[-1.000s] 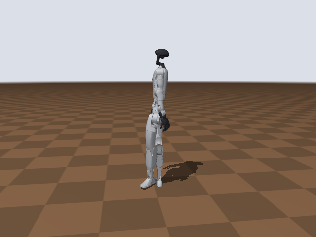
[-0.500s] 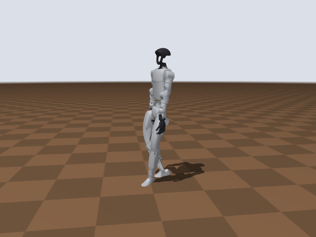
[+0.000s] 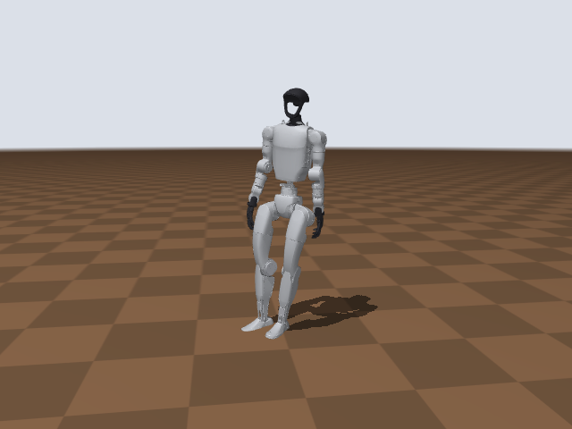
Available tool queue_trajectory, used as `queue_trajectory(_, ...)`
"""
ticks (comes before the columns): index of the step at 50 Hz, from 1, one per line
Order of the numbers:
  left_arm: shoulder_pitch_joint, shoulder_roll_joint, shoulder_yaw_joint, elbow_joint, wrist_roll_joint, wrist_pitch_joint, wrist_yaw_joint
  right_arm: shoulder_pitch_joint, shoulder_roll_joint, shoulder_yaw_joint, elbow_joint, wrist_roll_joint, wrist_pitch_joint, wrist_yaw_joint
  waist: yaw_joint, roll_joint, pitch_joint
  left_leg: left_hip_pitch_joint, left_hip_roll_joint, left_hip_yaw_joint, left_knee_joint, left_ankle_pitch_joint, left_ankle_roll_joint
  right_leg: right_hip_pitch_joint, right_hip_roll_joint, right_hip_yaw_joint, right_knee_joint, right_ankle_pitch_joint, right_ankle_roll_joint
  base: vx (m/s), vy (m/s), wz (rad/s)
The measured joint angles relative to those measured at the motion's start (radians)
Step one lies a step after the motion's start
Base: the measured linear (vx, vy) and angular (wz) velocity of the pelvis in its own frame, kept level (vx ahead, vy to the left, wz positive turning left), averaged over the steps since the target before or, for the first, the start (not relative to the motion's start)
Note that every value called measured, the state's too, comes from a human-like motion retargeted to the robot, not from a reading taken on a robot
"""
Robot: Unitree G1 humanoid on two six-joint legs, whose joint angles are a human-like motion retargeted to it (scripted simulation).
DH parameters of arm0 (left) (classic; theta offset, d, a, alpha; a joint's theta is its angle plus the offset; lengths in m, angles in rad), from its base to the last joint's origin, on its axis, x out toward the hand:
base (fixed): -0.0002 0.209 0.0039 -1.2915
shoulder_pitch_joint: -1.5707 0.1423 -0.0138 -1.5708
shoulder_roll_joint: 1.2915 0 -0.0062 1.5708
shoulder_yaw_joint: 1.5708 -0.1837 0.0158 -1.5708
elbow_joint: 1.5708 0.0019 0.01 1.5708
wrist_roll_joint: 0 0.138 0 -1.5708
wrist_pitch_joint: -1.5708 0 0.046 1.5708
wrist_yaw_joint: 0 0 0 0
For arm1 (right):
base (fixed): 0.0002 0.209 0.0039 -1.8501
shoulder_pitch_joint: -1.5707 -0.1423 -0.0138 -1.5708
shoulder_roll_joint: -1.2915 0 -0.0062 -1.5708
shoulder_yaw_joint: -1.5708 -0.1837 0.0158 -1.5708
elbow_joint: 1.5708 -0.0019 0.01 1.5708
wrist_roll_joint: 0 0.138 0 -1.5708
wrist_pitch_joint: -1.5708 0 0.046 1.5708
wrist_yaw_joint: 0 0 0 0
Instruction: Upper body actions
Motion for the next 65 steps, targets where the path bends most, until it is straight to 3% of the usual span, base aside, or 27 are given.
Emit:
queue_trajectory(5,0.011,-0.027,0.028,-0.018,-0.031,-0.009,-0.053,-0.016,-0.001,0.035,-0.018,-0.024,-0.013,0.001,-0.025,0.009,-0.02,-0.01,0.008,-0.048,0.013,-0.005,-0.011,0.021,0.015,-0.046,-0.009,-0.021,-0.018,0.09,-0.08,0.55)
queue_trajectory(16,-0.04,-0.045,-0.044,-0.091,-0.013,-0.065,0.029,0.0,0.007,0.031,0.046,-0.027,0.004,0.0,-0.018,0.007,-0.028,-0.014,0.034,-0.093,0.012,-0.001,-0.05,0.051,0.037,-0.124,-0.013,-0.055,-0.039,0.06,-0.09,0.32)
queue_trajectory(28,-0.075,-0.039,-0.05,-0.107,-0.039,-0.071,0.046,0.034,-0.027,-0.018,0.194,-0.047,0.072,-0.052,-0.049,0.008,-0.052,-0.036,0.066,-0.109,0.006,0.004,-0.096,0.054,0.07,-0.184,-0.046,-0.061,-0.065,0.07,-0.1,0.21)
queue_trajectory(37,-0.061,-0.039,-0.072,-0.063,-0.029,-0.088,0.118,0.022,-0.034,-0.055,0.174,-0.01,0.081,-0.037,-0.076,0.008,-0.035,-0.075,0.086,-0.085,0.141,-0.067,-0.118,0.049,0.066,-0.156,-0.033,-0.063,-0.083,0.09,-0.07,-0.18)
queue_trajectory(46,-0.037,-0.033,-0.066,-0.056,0.017,-0.096,0.139,0.007,-0.018,-0.036,0.103,-0.018,0.045,0.003,-0.042,-0.044,-0.024,-0.147,0.063,-0.092,0.336,-0.038,-0.122,0.014,0.007,-0.001,-0.025,-0.014,-0.08,0.07,0.01,-0.84)
queue_trajectory(50,-0.034,-0.036,-0.046,-0.047,-0.002,-0.103,0.132,-0.002,-0.014,-0.028,0.093,-0.043,0.037,0.006,0.024,-0.043,-0.021,-0.148,0.007,-0.285,0.23,-0.04,-0.12,-0.031,0.02,0.141,0.001,0.008,-0.074,0.07,0.11,-1.85)
queue_trajectory(54,-0.051,-0.033,-0.048,-0.036,-0.017,-0.109,0.138,-0.019,-0.018,-0.029,0.09,-0.072,0.015,0.009,0.12,-0.038,0.013,-0.133,-0.047,-0.493,0.134,0.014,-0.167,-0.066,0.058,0.337,0.033,0.031,-0.062,0.03,0.15,-2.48)
queue_trajectory(55,-0.058,-0.033,-0.055,-0.034,-0.017,-0.112,0.142,-0.024,-0.021,-0.034,0.089,-0.085,0.007,0.008,0.131,-0.036,0.021,-0.129,-0.041,-0.48,0.119,0.042,-0.171,-0.073,0.065,0.376,0.043,0.033,-0.056,-0.01,0.16,-1.39)
queue_trajectory(58,-0.077,-0.032,-0.078,-0.03,-0.009,-0.123,0.147,-0.044,-0.033,-0.035,0.095,-0.11,-0.002,-0.043,0.022,-0.023,0.029,-0.095,0.009,-0.313,0.1,-0.006,-0.101,-0.095,0.067,0.358,0.082,0.023,-0.047,-0.06,0.17,-0.55)
queue_trajectory(62,-0.09,-0.002,-0.118,-0.039,0.014,-0.13,0.137,-0.066,-0.03,0.019,0.118,-0.048,0.008,-0.145,-0.066,-0.016,0.06,-0.078,0.039,-0.216,0.111,-0.032,-0.071,-0.131,0.122,0.458,0.152,0.013,-0.09,-0.07,0.1,-1.75)
queue_trajectory(65,-0.104,0.044,-0.195,-0.029,0.062,-0.112,0.128,-0.049,-0.035,0.018,0.143,-0.02,-0.016,-0.145,-0.117,0.001,0.066,-0.052,0.058,-0.158,0.119,-0.06,-0.047,-0.14,0.102,0.369,0.158,-0.025,-0.157,0.07,0.02,-1.88)
